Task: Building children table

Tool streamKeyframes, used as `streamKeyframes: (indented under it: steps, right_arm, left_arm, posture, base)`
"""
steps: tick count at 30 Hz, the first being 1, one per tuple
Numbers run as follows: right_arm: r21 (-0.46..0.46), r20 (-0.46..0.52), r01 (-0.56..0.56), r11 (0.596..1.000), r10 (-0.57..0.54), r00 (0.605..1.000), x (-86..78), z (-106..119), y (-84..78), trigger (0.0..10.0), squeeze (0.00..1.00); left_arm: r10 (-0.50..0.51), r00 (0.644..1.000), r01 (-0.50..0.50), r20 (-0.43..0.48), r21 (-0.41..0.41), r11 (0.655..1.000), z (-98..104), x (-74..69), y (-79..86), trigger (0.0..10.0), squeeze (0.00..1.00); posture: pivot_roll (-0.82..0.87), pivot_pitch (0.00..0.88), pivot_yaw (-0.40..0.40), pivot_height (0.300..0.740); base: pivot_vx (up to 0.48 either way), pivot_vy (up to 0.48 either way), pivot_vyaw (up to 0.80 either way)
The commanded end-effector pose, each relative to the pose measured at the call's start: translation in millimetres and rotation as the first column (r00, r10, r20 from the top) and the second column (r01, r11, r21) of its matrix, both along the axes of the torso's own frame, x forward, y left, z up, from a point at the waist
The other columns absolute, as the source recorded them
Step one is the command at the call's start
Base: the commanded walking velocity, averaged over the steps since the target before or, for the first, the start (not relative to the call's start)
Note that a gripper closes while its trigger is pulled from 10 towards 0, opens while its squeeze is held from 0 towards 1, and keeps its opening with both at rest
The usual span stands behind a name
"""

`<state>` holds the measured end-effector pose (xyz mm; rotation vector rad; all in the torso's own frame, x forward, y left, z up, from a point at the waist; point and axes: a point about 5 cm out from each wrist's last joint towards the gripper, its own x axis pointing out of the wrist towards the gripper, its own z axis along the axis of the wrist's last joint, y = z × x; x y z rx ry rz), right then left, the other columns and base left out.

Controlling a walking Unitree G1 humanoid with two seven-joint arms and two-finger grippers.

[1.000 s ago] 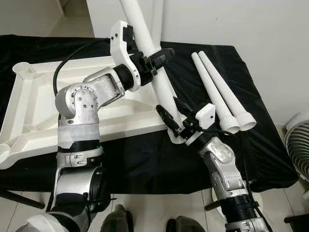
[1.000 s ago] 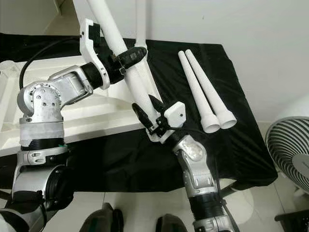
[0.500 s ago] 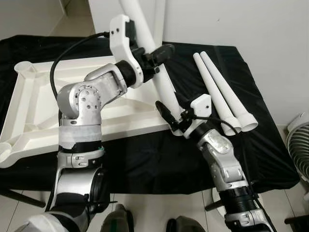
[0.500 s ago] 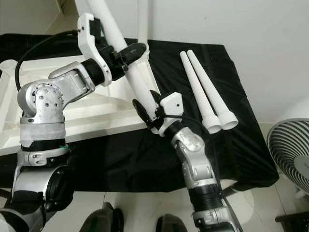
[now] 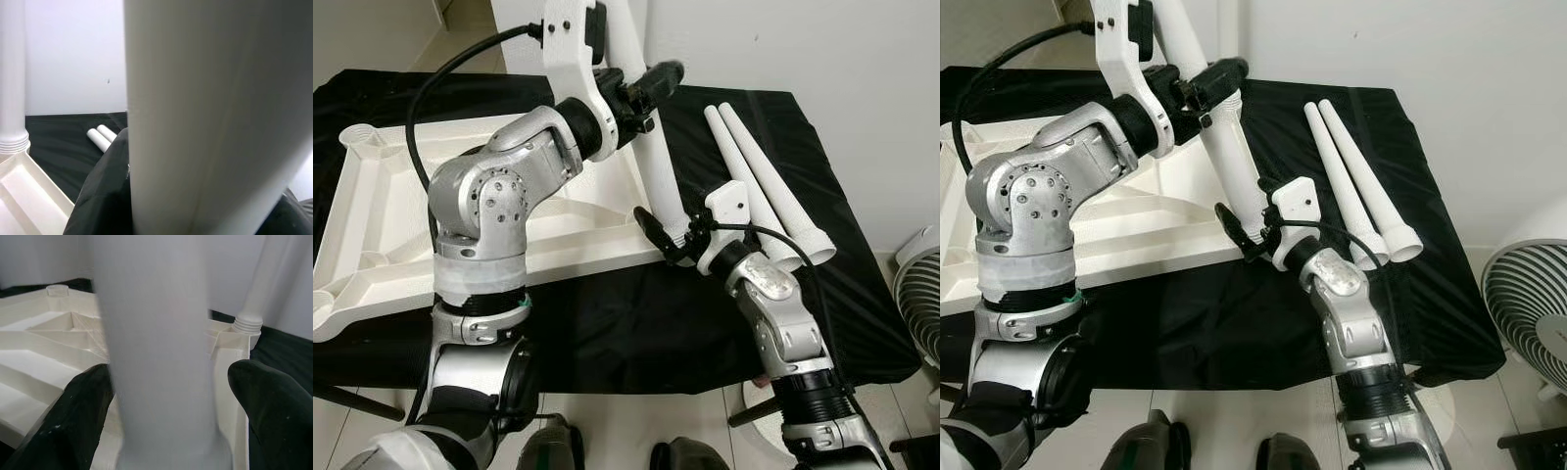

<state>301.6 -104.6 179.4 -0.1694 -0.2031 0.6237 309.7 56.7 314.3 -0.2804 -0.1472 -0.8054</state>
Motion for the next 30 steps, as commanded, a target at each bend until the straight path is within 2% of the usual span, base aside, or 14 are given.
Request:
streamKeyframes:
  steps: [1, 6, 10, 11, 23, 30]
  right_arm:
    - [-0.027, -0.001, 0.017, 0.999, -0.017, 1.000, 1.6, 0.2, 2.5, 10.0, 0.00]
    - [-0.046, -0.007, 0.027, 0.999, -0.028, 1.000, 2.0, 0.1, 13.4, 10.0, 0.00]
    - [-0.075, -0.017, 0.081, 0.994, -0.082, 0.996, 5.4, -0.1, 16.5, 10.0, 0.00]
    - [-0.080, -0.044, 0.119, 0.990, -0.123, 0.991, 8.4, -1.1, 18.3, 10.0, 0.00]
    - [-0.122, -0.069, 0.168, 0.978, -0.177, 0.982, 13.7, -0.7, 24.1, 10.0, 0.00]
    - [-0.147, 0.001, 0.171, 0.974, -0.173, 0.985, 22.6, 6.8, 31.5, 10.0, 0.00]
  left_arm:
    - [0.021, 0.999, -0.021, 0.044, 0.020, 1.000, 0.2, -2.8, -1.6, 10.0, 0.00]
    - [0.043, 0.994, -0.052, 0.100, 0.089, 0.995, -9.8, -7.8, -11.7, 10.0, 0.00]
    - [0.076, 0.988, -0.092, 0.133, 0.120, 0.989, -14.6, -7.4, -14.7, 10.0, 0.00]
    - [0.091, 0.982, -0.115, 0.167, 0.141, 0.983, -16.7, -6.9, -17.6, 10.0, 0.00]
    - [0.082, 0.974, -0.110, 0.210, 0.125, 0.986, -8.1, -10.1, -26.0, 10.0, 0.00]
    - [0.064, 0.971, -0.090, 0.231, 0.102, 0.991, -4.1, -15.0, -36.6, 10.0, 0.00]
  posture:
    - [-0.05, 0.035, -0.002, 0.740]
    - [-0.06, 0.043, -0.017, 0.740]
    - [-0.06, 0.042, -0.023, 0.740]
    - [-0.06, 0.040, -0.030, 0.740]
    - [-0.05, 0.030, -0.029, 0.740]
    - [-0.04, 0.020, -0.028, 0.740]
  base:
    - [0.000, 0.000, 0.00]
    - [0.000, 0.000, 0.00]
    - [0.000, 0.000, 0.00]
    - [0.000, 0.000, 0.00]
    - [0.000, 0.000, 0.00]
    - [0.000, 0.000, 0.00]
